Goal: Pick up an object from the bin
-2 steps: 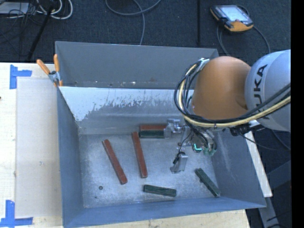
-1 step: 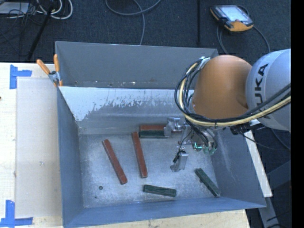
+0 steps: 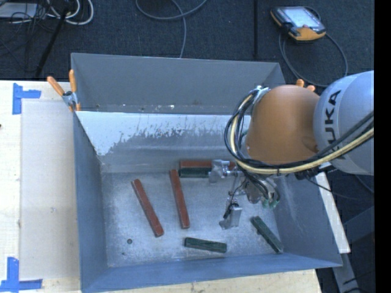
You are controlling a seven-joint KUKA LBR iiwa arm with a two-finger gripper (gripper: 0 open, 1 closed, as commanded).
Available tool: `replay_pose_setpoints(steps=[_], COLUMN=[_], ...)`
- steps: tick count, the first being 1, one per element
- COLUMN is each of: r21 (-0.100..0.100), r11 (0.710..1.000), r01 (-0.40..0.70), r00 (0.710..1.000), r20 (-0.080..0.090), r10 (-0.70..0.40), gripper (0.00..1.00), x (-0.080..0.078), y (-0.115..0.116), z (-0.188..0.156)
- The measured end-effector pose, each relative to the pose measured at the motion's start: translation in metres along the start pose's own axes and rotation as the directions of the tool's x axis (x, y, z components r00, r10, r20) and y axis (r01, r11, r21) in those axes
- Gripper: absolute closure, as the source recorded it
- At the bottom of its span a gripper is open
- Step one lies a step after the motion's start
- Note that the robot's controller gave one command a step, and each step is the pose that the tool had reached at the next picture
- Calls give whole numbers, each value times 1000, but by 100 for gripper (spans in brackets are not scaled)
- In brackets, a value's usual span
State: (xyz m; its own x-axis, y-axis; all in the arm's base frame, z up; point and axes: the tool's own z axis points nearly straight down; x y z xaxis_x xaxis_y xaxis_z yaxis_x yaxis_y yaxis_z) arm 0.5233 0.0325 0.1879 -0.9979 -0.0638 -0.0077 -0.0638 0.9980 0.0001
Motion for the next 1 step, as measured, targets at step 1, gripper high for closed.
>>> replay_pose_setpoints(steps=[1], r21=[-1], r11=[996], r01=[88], r00=[996], r20=[-8], r10=[-88], gripper=[0], x=[35], y=[1], z=[54])
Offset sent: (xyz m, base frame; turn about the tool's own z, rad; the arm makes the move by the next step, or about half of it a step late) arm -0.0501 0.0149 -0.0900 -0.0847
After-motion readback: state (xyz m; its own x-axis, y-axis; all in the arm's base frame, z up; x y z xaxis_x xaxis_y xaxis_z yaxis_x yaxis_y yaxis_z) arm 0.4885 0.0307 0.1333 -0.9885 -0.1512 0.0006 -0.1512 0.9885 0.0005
